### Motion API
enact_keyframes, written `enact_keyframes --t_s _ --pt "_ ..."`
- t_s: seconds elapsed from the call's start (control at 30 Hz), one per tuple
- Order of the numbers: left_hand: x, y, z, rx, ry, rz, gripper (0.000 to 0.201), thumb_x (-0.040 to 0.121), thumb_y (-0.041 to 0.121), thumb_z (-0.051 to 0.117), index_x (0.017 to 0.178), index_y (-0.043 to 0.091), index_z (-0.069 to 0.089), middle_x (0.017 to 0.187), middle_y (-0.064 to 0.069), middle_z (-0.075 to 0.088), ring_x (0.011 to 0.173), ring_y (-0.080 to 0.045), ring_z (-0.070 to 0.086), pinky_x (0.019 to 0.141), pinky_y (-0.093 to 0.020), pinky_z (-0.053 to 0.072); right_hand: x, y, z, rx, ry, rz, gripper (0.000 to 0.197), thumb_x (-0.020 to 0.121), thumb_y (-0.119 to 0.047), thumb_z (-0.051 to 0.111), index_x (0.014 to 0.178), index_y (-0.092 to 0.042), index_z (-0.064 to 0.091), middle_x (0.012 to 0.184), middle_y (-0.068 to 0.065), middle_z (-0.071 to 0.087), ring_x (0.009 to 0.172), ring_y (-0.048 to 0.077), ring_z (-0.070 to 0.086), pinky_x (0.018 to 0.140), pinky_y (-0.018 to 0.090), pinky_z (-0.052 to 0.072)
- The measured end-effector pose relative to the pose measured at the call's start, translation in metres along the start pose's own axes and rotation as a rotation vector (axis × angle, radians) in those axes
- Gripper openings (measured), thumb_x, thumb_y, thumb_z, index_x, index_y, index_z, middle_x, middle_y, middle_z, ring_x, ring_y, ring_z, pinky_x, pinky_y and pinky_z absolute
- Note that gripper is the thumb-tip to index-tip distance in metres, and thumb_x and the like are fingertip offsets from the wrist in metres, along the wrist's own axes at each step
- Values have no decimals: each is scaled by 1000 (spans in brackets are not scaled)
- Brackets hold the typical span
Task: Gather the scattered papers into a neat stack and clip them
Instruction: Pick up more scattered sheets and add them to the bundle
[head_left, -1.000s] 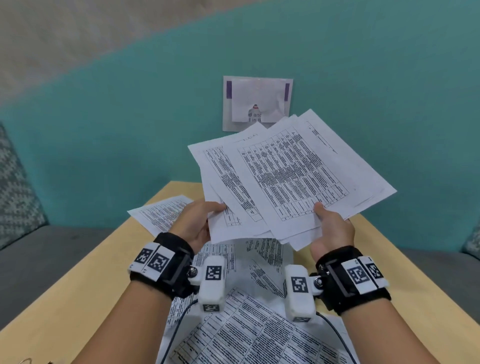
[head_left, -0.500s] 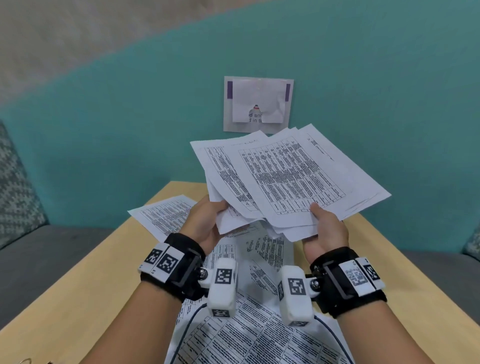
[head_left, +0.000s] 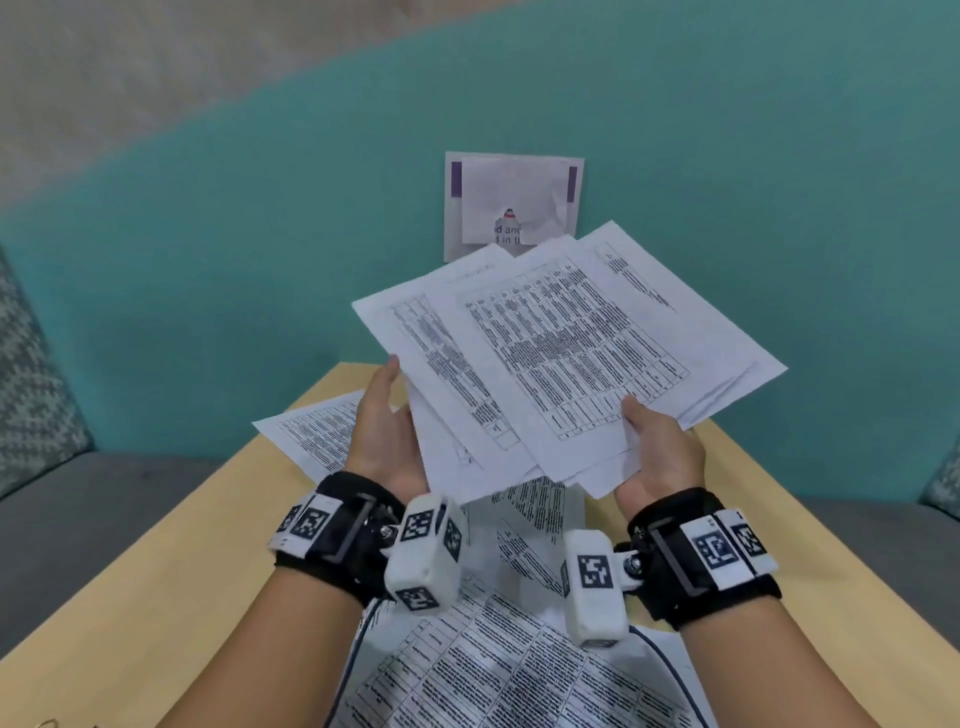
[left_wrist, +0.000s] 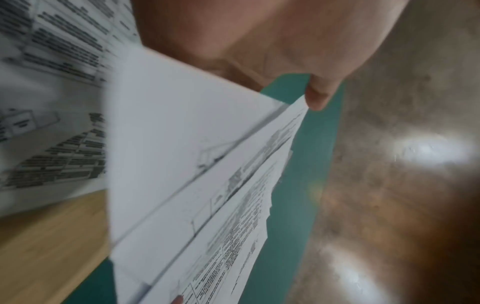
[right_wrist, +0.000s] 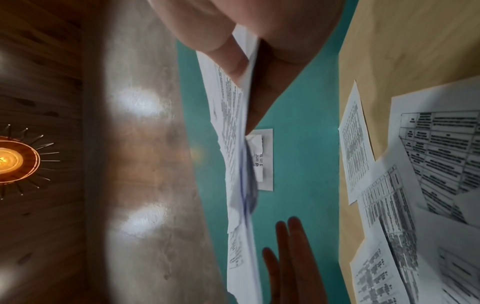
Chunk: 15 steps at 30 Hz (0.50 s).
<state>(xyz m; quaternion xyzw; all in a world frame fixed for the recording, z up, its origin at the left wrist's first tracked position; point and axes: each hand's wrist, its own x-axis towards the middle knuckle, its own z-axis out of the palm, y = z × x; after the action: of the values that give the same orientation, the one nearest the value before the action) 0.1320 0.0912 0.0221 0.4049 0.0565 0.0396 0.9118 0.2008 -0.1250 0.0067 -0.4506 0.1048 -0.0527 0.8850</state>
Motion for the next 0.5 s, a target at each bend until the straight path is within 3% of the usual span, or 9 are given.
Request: enact_keyframes --t_s 0.1,0.13,0.17,0.23,0.3,0.4,0.5 --pt "-10 1 8 6 -50 20 43 98 40 56 131 13 66 113 -16 77 92 -34 77 61 -47 63 -2 6 4 9 -37 2 37 87 -6 73 123 -5 63 114 16 73 95 34 74 80 56 60" --pt "-10 1 9 34 -13 12 44 91 31 66 131 13 65 111 -15 76 90 -36 76 54 -45 62 -3 8 4 15 -55 12 36 88 -6 72 122 -5 64 113 16 73 95 34 74 78 56 60" --pt "-10 1 9 66 26 -4 57 81 25 75 134 11 63 115 -16 73 92 -37 75 53 -47 61 -2 9 5 24 -69 26 35 88 -7 72 122 -4 64 112 16 74 95 35 74 77 56 61" --pt "-7 0 6 120 74 -51 74 69 20 85 138 9 60 124 -20 71 102 -41 73 68 -56 62 -4 11 6 42 -133 73 37 88 -11 72 124 -2 65 114 19 74 99 37 74 78 56 60" --pt "-6 -1 5 148 95 -78 65 75 16 84 136 4 63 126 -21 71 107 -40 72 85 -59 60 -7 12 8 49 -208 115 43 86 -16 73 126 -3 65 118 20 72 103 39 72 85 59 57" --pt "0 -3 2 161 129 -41 46 83 6 78 126 -5 67 120 -22 73 102 -39 74 90 -57 59 -9 14 8 61 -265 121 55 79 -20 77 130 -7 63 122 19 71 108 39 70 92 62 54" --pt "0 4 -1 205 148 57 43 78 -1 79 118 -11 68 115 -25 74 106 -42 72 95 -60 55 -8 10 6 46 -312 94 45 81 -11 75 124 -5 67 120 17 72 108 36 70 98 53 54"
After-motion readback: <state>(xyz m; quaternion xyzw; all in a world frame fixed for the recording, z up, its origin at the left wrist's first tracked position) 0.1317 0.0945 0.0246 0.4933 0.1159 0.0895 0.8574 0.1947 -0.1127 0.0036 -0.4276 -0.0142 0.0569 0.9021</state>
